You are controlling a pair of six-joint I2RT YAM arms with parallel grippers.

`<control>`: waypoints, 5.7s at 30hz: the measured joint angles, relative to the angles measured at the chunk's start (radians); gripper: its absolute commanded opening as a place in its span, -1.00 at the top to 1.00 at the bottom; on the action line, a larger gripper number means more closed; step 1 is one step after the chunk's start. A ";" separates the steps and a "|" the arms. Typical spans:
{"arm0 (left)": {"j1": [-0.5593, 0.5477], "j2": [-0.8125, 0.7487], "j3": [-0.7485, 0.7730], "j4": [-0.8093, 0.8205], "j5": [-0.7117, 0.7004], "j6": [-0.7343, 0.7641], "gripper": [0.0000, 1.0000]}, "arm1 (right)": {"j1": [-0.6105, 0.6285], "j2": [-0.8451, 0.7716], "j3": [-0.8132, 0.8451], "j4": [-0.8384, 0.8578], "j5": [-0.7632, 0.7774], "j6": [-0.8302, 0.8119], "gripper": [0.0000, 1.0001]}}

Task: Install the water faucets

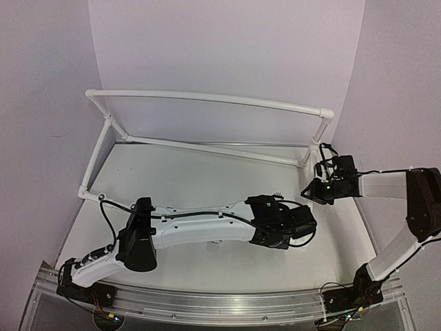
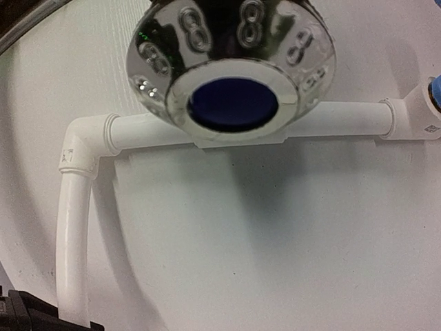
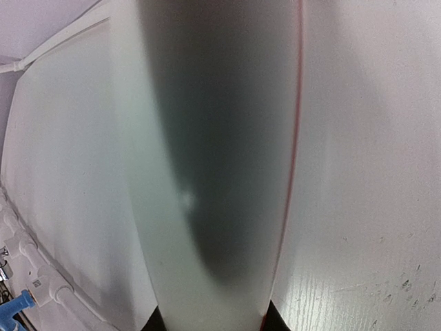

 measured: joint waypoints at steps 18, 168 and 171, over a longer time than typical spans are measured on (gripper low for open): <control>0.001 -0.016 -0.040 0.029 -0.001 0.027 1.00 | 0.000 0.005 0.004 0.000 0.002 -0.001 1.00; 0.392 -0.611 -0.801 0.822 1.075 0.297 0.99 | 0.112 -0.220 0.513 -0.936 -0.533 -1.149 -0.51; 0.392 -0.602 -0.801 0.852 1.098 0.274 0.98 | 0.179 -0.245 0.485 -0.878 -0.517 -1.109 -0.46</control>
